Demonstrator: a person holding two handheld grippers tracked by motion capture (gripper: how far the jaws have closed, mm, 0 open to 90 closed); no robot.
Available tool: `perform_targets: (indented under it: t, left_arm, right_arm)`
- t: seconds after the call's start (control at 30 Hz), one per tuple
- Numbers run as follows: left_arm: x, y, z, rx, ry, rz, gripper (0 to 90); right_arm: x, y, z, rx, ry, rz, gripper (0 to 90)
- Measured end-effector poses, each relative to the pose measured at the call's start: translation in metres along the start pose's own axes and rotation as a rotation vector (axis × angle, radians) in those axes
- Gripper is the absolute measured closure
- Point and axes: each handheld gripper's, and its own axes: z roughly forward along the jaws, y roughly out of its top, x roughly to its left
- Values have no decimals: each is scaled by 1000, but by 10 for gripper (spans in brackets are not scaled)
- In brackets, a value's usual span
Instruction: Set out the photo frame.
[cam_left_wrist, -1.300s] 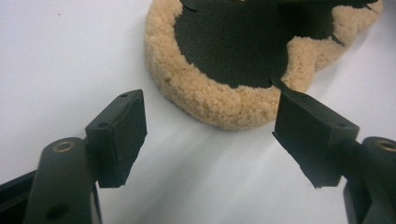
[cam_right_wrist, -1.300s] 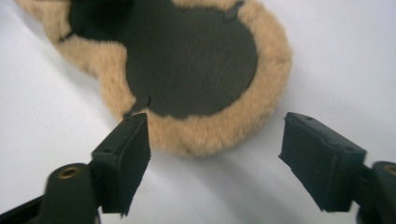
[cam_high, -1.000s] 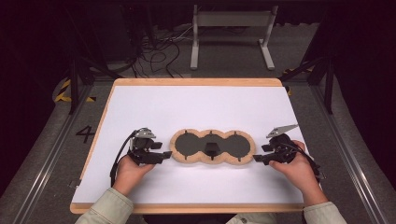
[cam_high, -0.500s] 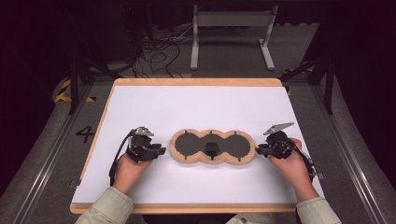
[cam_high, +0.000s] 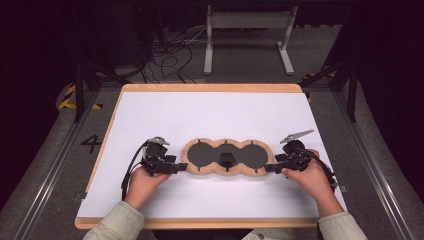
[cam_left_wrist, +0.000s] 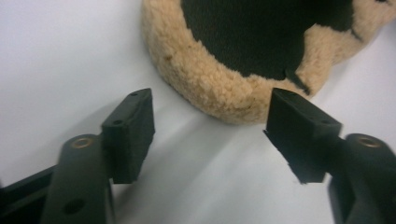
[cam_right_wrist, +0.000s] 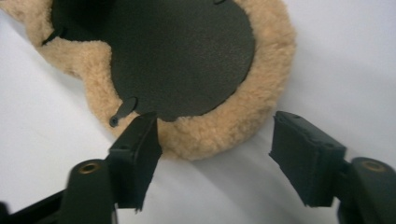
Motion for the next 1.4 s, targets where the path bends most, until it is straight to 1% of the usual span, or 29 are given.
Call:
perform_targets:
  t: [0.03, 0.07, 0.1, 0.27, 0.3, 0.33, 0.37, 0.4, 0.47, 0.5, 0.53, 0.67, 0.73, 0.8, 0.93, 1.0, 1.1, 1.13, 1.23, 1.27, 1.3, 1.33, 1.37, 1.4]
  left_arm:
    - [0, 1, 3, 16, -1, -1, 286]
    - [-2, 2, 6, 24, -3, 8, 275]
    - [-3, 3, 7, 26, -5, 3, 266]
    - [-6, 5, 11, 30, -16, 1, 220]
    - [-6, 6, 12, 28, -7, 5, 213]
    - [-6, 6, 12, 28, -7, 5, 210]
    - [-6, 8, 14, 24, -16, 3, 207]
    - [-6, 8, 14, 24, -16, 3, 207]
    - [-6, 9, 15, 22, -31, -10, 207]
    - [-6, 9, 15, 21, -31, -12, 207]
    - [-6, 10, 16, 25, -26, 1, 207]
    - [-8, 12, 17, 33, -18, 6, 203]
    - [-7, 13, 19, 23, -37, -1, 206]
    - [-7, 14, 20, 26, -47, -11, 201]
    - [-4, 14, 19, 16, -55, -26, 222]
    - [-5, 14, 19, 15, -68, -46, 228]
    - [-5, 15, 18, 14, -61, -48, 236]
    - [-4, 15, 18, 14, -50, -39, 238]
    - [-4, 15, 17, 6, -54, -44, 239]
    - [-4, 15, 17, 1, -48, -35, 240]
    - [-6, 14, 16, -3, -59, -45, 244]
    - [-6, 15, 15, -11, -49, -34, 248]
    - [-6, 15, 15, -11, -49, -34, 251]
    - [-6, 15, 14, -14, -45, -24, 251]
  right_arm:
    - [0, 0, 0, 0, 0, 0, 288]
    - [0, 0, 4, 11, 14, 6, 263]
    - [0, 0, 5, 15, 21, 12, 256]
    - [-1, 1, 7, 19, 34, 18, 239]
    - [0, 2, 9, 28, 46, 28, 207]
    - [0, 2, 9, 28, 46, 28, 207]
    - [0, 2, 13, 41, 60, 27, 180]
    - [0, 2, 13, 41, 60, 27, 180]
    - [0, 3, 13, 46, 60, 31, 180]
    - [0, 3, 13, 48, 64, 33, 180]
    - [0, 3, 13, 48, 65, 33, 180]
    - [0, 4, 13, 49, 62, 29, 181]
    - [0, 4, 13, 48, 61, 26, 182]
    - [0, 4, 13, 51, 61, 23, 183]
    - [0, 4, 13, 51, 64, 22, 186]
    - [0, 4, 13, 54, 63, 21, 186]
    - [1, 5, 13, 60, 57, 12, 187]
    - [1, 5, 13, 60, 58, 10, 188]
    - [2, 4, 13, 56, 52, 5, 194]
    - [2, 5, 12, 57, 50, 3, 199]
    - [3, 5, 11, 56, 46, 3, 209]
    - [3, 5, 10, 53, 44, 4, 224]
    - [3, 4, 9, 49, 41, 10, 242]
    - [3, 4, 9, 49, 41, 10, 242]
